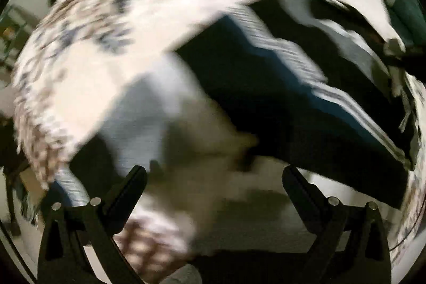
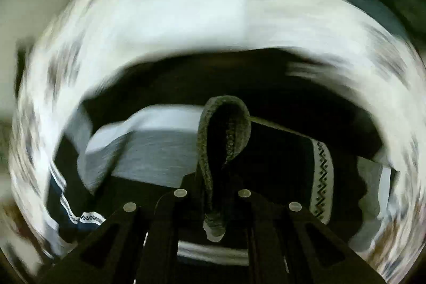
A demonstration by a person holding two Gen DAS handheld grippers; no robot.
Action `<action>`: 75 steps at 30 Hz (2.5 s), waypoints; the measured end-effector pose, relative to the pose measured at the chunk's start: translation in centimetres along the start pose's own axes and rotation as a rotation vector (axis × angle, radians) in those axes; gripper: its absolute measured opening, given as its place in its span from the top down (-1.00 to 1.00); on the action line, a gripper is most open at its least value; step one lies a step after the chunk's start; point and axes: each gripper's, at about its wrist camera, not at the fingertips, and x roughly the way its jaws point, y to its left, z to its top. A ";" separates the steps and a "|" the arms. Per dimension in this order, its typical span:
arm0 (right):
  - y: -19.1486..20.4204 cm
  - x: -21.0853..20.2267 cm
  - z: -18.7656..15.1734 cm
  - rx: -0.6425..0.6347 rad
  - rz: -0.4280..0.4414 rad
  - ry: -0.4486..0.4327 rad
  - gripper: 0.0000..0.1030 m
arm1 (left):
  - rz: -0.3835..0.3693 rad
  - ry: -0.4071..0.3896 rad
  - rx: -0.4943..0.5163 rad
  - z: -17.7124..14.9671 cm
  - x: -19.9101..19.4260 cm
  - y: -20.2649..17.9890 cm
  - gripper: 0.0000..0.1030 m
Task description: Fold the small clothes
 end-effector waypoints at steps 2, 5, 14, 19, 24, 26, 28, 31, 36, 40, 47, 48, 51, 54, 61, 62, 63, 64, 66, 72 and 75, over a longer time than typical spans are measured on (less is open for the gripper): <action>7.2 1.3 0.6 -0.134 0.008 0.015 0.85 | 0.024 -0.012 -0.058 -0.2 -0.6 3.6 -1.00; 14.9 4.6 0.3 -0.282 0.008 0.097 0.84 | 0.058 -0.005 -0.125 0.0 -0.3 6.1 -1.00; 6.5 0.7 -1.8 0.064 0.235 0.145 -0.22 | -0.035 0.045 -0.364 -2.2 0.0 15.6 -1.00; -0.2 -1.0 -6.2 0.203 0.243 0.192 -0.22 | -0.224 0.119 -0.547 -5.0 3.0 18.8 -1.00; -1.9 2.3 -10.2 0.276 0.220 0.268 -0.22 | -0.159 0.075 -0.550 -4.7 3.6 18.3 0.46; -0.9 3.4 -10.7 0.268 0.211 0.275 -0.22 | -0.164 -0.022 -0.570 -3.8 0.9 18.9 0.91; -0.2 3.2 -11.0 0.248 0.212 0.258 -0.22 | -0.184 -0.134 -0.598 -2.3 -2.6 20.0 0.91; 1.6 2.2 -10.7 0.201 0.226 0.221 -0.22 | -0.213 -0.298 -0.595 1.3 -7.7 21.9 0.92; 4.1 1.7 -9.8 0.168 0.259 0.200 -0.22 | -0.237 -0.463 -0.538 7.2 -10.9 23.7 0.90; 5.9 2.4 -9.0 0.155 0.262 0.222 -0.22 | -0.204 -0.337 -0.572 7.6 -6.2 26.2 0.69; 7.2 3.5 -9.3 0.132 0.260 0.265 -0.22 | -0.317 -0.080 -0.993 -2.0 1.2 32.6 0.41; 7.1 3.5 -9.4 0.133 0.260 0.269 -0.22 | -0.356 -0.080 -1.032 -2.8 1.5 32.7 0.30; 6.9 4.1 -9.6 0.145 0.258 0.285 -0.22 | -0.431 -0.103 -1.087 -3.2 2.3 32.6 -0.08; 7.2 4.6 -9.4 0.149 0.251 0.295 -0.22 | -0.467 -0.084 -1.017 -0.1 4.1 32.4 -0.11; 8.7 5.0 -8.6 0.112 0.232 0.287 -0.22 | -0.420 -0.096 -0.762 6.1 3.7 31.0 0.95; 8.8 5.1 -8.5 0.108 0.228 0.283 -0.22 | -0.421 -0.110 -0.749 6.3 3.0 30.9 0.97; 8.9 5.1 -8.4 0.106 0.224 0.279 -0.22 | -0.437 -0.149 -0.746 6.4 1.9 31.0 0.97; 9.0 5.1 -8.4 0.108 0.222 0.277 -0.22 | -0.454 -0.202 -0.745 6.6 0.5 31.2 0.97; 9.0 5.0 -8.3 0.117 0.224 0.270 -0.22 | -0.512 -0.338 -0.743 7.0 -3.0 32.0 0.98; 8.9 4.6 -8.2 0.124 0.228 0.259 -0.22 | -0.503 -0.404 -0.737 7.2 -4.6 34.4 0.87; 8.7 4.7 -8.3 0.141 0.235 0.271 -0.22 | -0.442 -0.241 -0.835 5.1 -0.5 35.9 0.72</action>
